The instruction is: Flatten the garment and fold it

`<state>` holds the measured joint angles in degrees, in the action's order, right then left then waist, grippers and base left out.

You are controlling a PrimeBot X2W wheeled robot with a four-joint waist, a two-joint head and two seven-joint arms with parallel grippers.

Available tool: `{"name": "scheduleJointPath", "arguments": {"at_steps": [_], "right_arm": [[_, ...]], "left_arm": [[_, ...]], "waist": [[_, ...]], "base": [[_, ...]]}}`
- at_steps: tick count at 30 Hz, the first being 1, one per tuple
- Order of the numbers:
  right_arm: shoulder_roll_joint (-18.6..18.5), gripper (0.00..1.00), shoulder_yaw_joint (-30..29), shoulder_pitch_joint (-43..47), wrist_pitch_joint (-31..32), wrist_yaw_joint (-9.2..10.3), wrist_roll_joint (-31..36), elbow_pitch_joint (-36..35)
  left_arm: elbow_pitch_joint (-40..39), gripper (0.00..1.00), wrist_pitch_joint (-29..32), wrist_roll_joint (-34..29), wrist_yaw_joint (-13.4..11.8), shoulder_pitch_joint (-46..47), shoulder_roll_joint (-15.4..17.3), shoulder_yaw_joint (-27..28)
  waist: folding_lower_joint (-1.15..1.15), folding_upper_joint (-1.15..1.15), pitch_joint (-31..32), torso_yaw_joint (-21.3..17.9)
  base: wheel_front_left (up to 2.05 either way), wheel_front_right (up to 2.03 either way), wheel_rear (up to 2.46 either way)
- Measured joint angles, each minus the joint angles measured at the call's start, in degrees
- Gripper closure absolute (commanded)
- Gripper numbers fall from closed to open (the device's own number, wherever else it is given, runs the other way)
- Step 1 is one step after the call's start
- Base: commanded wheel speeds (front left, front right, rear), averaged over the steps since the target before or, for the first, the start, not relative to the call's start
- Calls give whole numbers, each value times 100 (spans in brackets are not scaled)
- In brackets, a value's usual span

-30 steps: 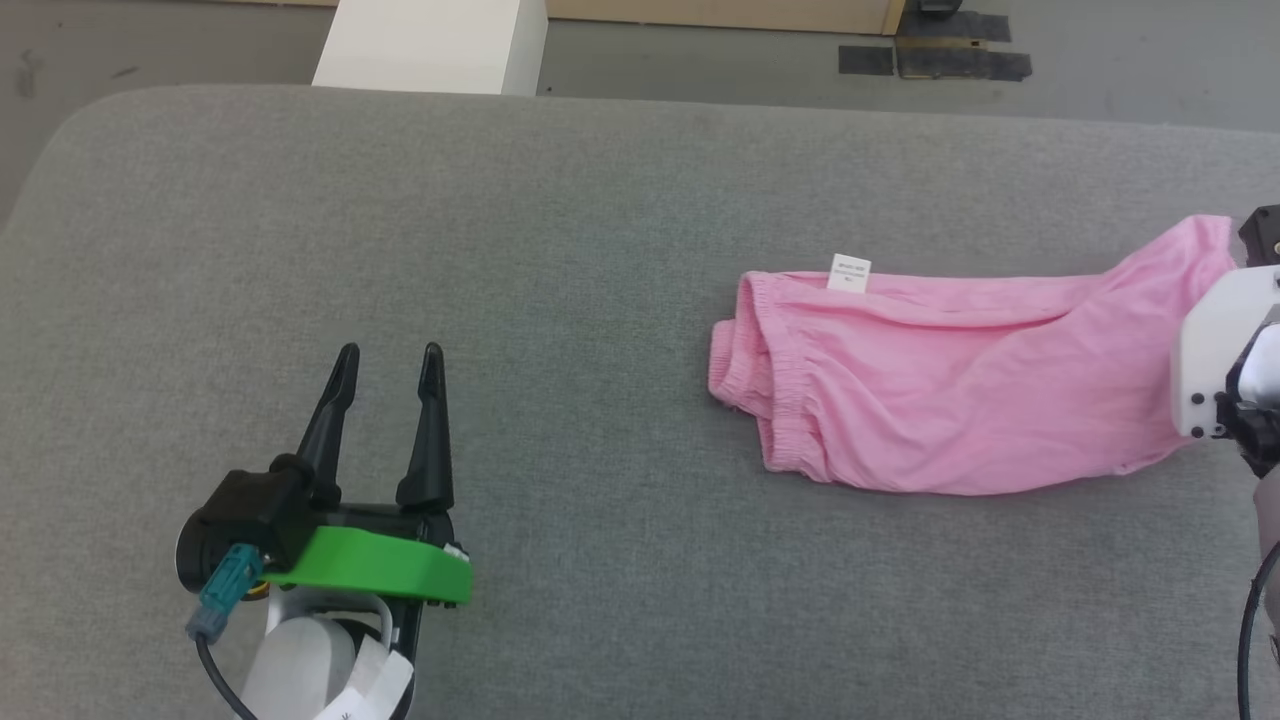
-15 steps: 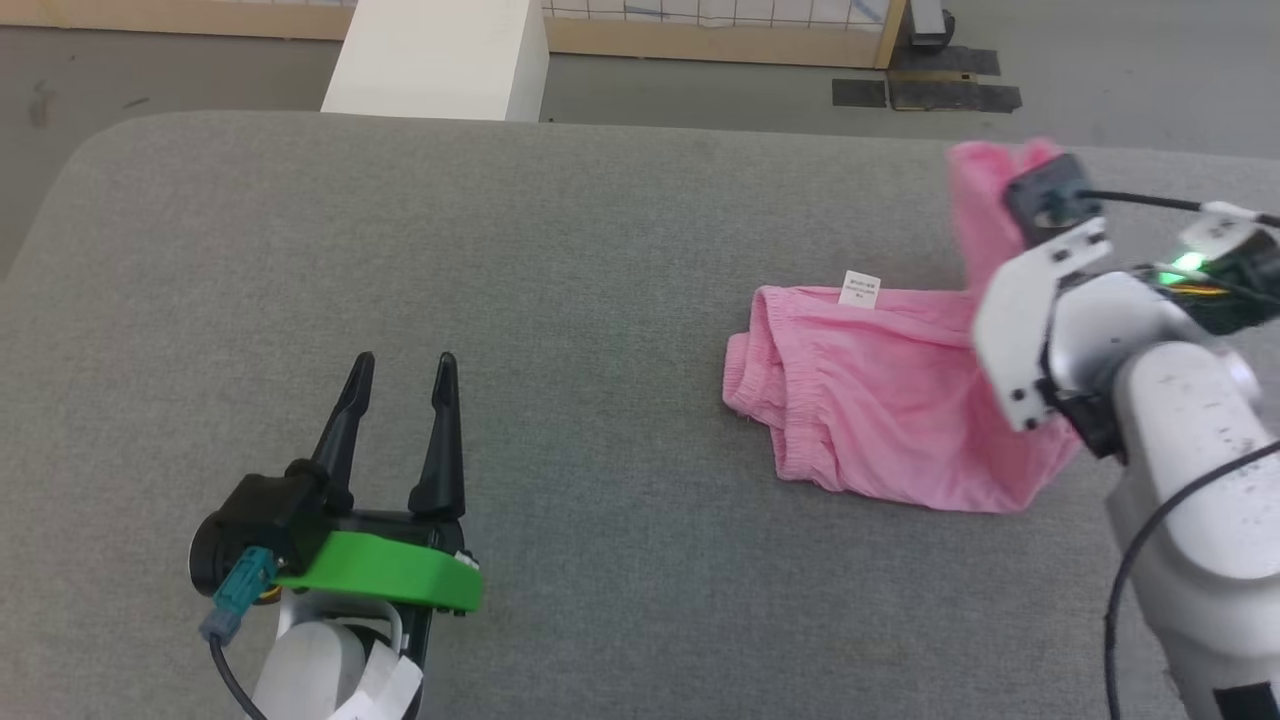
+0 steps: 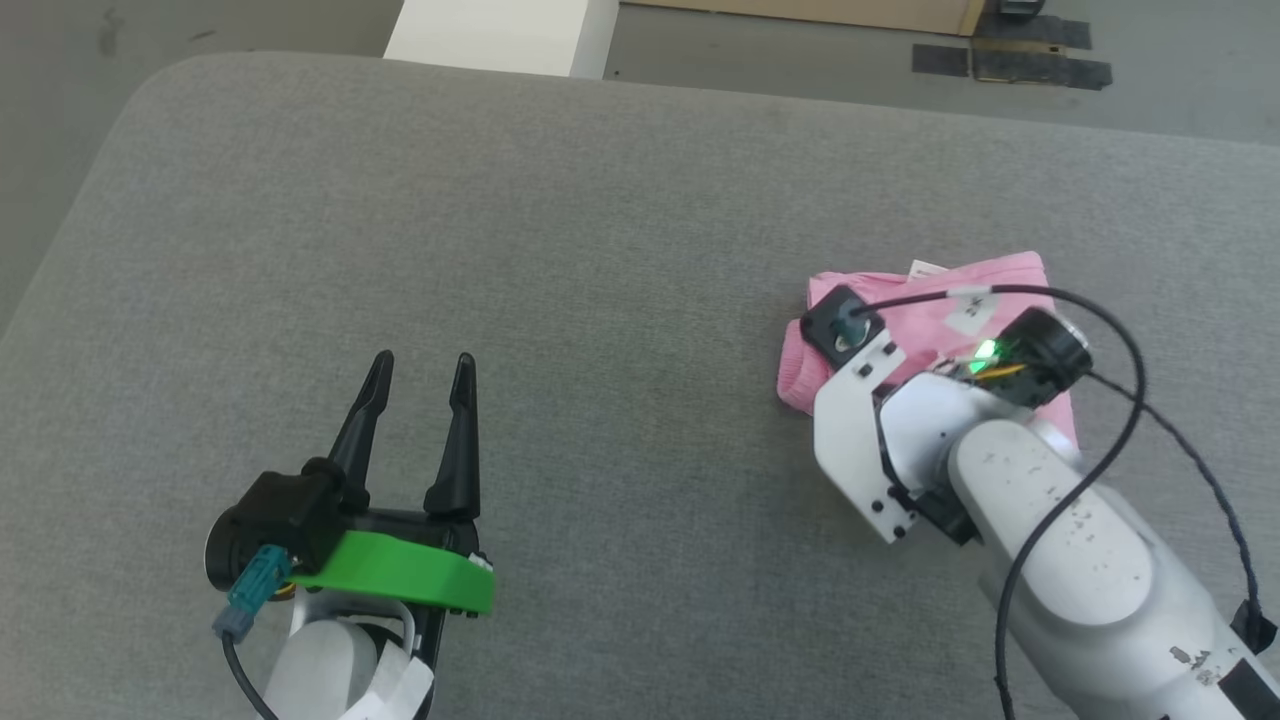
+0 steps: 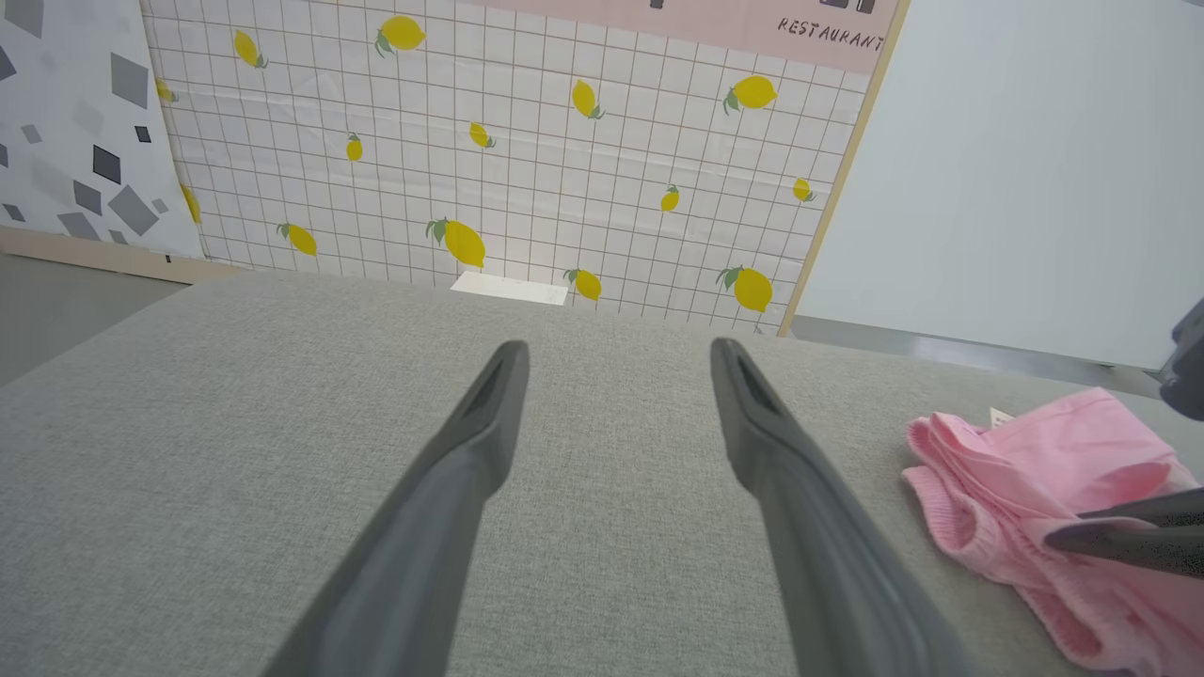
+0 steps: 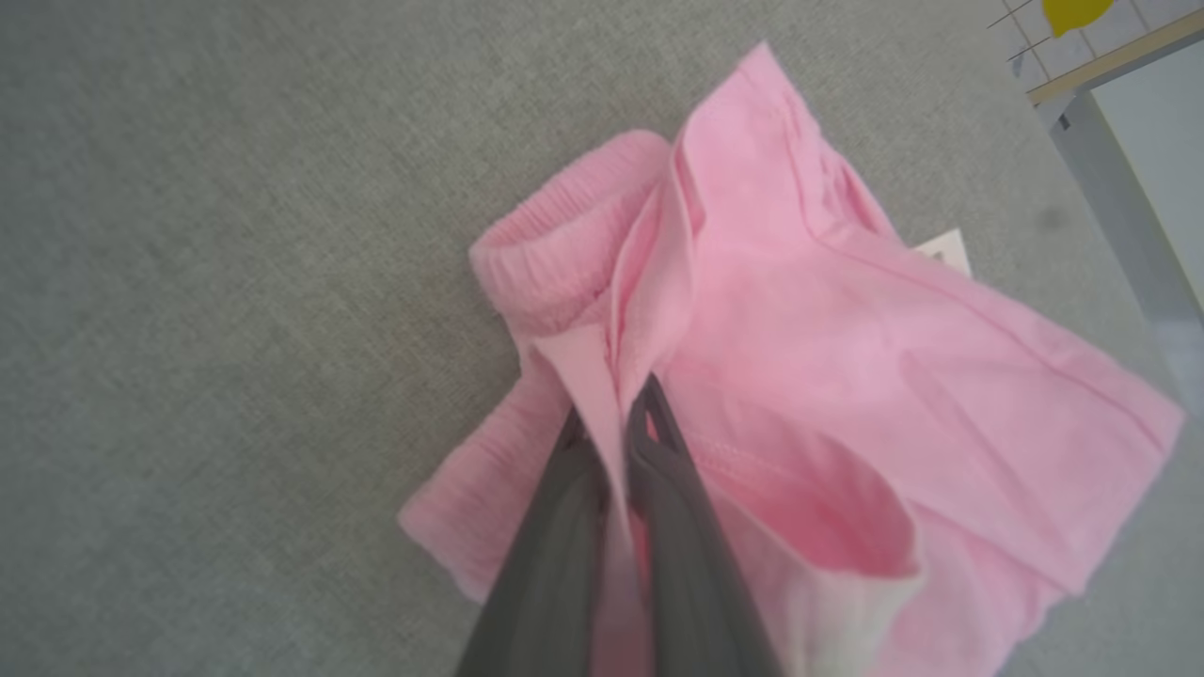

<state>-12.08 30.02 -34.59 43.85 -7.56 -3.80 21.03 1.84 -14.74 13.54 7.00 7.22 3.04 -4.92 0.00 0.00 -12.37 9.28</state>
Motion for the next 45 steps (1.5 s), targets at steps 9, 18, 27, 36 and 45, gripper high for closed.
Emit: {"name": "scheduleJointPath", "arguments": {"at_steps": [9,18,27,36,45], "right_arm": [[108,0,179,-34,-193,0,-650,380],[322,0,-836,231,-1851,0,-1181,-789],[772,0,-2483,1715,-3852,0,-854,-2031],[904,0,-3431,2856,-5230,0,-578,-2170],[910,0,-3552,3540,-5577,0,-279,-2054]], "left_arm": [[7,0,0,0,-12,8,0,15],[4,0,0,-1,-26,-14,0,67],[-3,0,0,-2,-53,-177,-1,209],[27,0,0,-12,-59,-344,-1,258],[210,0,0,-49,-59,-581,-1,309]], "waist": [[0,0,-13,37],[0,0,225,-191],[0,0,537,-575],[0,0,843,-915],[0,0,1118,-1067]], "base": [[0,0,0],[0,0,0],[0,0,0],[0,0,0],[0,0,0]]}}
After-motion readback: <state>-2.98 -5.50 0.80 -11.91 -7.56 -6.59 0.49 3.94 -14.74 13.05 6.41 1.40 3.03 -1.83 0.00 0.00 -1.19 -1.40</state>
